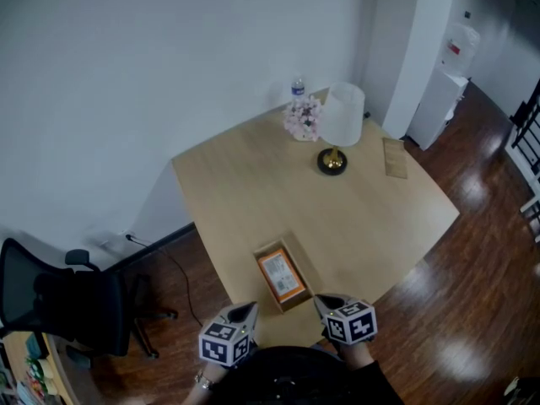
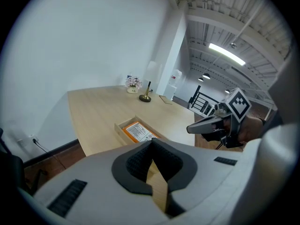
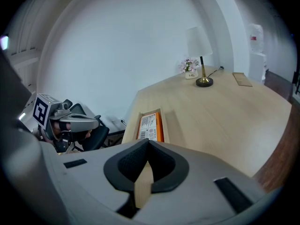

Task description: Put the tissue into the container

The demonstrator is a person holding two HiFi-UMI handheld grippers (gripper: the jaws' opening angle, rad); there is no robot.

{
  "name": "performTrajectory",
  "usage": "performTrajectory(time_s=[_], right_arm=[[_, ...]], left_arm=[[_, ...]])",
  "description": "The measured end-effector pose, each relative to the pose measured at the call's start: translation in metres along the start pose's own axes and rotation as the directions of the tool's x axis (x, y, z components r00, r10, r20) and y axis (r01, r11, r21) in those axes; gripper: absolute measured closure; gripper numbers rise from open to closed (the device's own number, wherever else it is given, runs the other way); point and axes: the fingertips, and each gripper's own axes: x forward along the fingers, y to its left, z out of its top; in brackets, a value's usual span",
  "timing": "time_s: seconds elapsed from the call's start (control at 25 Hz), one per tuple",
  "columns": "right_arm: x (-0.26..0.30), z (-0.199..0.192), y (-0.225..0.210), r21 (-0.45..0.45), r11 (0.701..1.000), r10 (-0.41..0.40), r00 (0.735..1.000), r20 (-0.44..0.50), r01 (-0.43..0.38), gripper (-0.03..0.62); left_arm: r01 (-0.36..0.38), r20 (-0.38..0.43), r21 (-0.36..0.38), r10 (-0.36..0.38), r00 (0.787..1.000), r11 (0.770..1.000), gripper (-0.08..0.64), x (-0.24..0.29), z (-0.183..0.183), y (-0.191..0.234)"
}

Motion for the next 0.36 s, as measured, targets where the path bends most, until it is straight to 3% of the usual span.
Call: performTrajectory(time_s=[0.36], right_arm=[[-0.003, 0.0001, -0.0039, 0.0, 1.0, -0.003, 1.0, 0.006, 0.003, 0.592]], left_arm=[[-0.001, 0.005, -0.001, 0.001, 1.0, 1.0, 0.557, 0.0003, 0.0014, -0.0026]])
